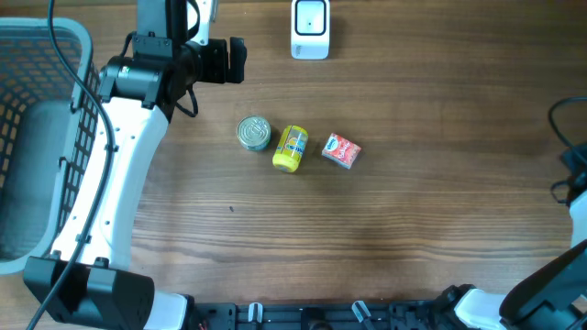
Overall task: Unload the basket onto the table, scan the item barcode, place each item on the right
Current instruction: 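Move the package to the far right table edge and release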
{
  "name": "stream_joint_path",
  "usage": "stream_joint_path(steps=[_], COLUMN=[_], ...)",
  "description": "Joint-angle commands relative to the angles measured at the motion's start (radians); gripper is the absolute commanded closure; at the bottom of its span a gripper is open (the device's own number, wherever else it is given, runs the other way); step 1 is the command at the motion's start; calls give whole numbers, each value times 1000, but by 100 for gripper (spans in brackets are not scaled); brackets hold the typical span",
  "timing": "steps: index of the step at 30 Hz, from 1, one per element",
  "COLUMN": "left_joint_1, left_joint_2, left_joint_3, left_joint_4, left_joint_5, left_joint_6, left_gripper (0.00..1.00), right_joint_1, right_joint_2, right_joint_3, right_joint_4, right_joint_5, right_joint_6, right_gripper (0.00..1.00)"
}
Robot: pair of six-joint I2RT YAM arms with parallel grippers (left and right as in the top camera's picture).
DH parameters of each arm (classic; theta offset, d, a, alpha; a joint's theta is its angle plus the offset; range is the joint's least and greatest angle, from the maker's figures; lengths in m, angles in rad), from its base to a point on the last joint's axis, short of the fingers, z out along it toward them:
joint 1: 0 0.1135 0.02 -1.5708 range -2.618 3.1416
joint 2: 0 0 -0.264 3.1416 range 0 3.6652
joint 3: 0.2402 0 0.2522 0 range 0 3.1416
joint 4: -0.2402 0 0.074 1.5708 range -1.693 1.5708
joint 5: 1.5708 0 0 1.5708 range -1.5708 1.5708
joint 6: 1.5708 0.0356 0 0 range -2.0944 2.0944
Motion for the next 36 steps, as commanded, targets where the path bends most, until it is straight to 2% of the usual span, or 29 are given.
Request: stream_joint_path(steps=[1, 6, 8, 11, 12, 13, 14, 15, 16, 17, 23, 26, 31, 33, 36], left_joint_1=[-1, -1, -1, -1, -1, -1, -1, -1, -1, -1, 10, 25, 54, 74, 99], left_joint_2=[6, 6, 6, 6, 6, 6, 6, 6, 6, 6, -19, -53, -109, -121, -129], left_joint_3=[-6, -5, -5, -5, -5, -5, -5, -5, -5, -5, -5, -5, -5, -5, -5], left_joint_4=[-2, -34, -38, -38, -39, -42, -47, -52, -54, -55, -27, 10, 4, -15, -39], left_joint_5=[-9, -9, -9, -10, -9, -9, -9, -9, -9, -9, -10, -10, -45, -72, -69], left_joint_6=[11, 12, 12, 12, 12, 12, 12, 12, 12, 12, -31, -40, -47, -68, -75], left_gripper=[0, 0, 0, 0, 0, 0, 0, 0, 0, 0, 0, 0, 0, 0, 0], right_joint_1=[-19, -22, -22, -22, -22, -22, -22, -22, -22, -22, -1, 74, 346, 515, 719], right_joint_2=[74, 217, 260, 264, 258, 246, 235, 221, 202, 182, -10, -109, -197, -191, -182], right_joint_3=[10, 10, 10, 10, 11, 11, 11, 11, 11, 11, 11, 11, 11, 12, 12], right_joint_4=[79, 142, 151, 153, 153, 148, 140, 130, 114, 98, 4, -71, -230, -341, -413], right_joint_5=[89, 153, 154, 154, 154, 154, 154, 154, 154, 145, -85, -97, -61, -60, -36], right_joint_6=[5, 3, 0, -2, -21, -26, -26, -27, -26, -26, -24, -2, 142, 255, 359], right_gripper=[95, 94, 88, 86, 82, 73, 52, 36, 12, 1, 0, 0, 0, 0, 0])
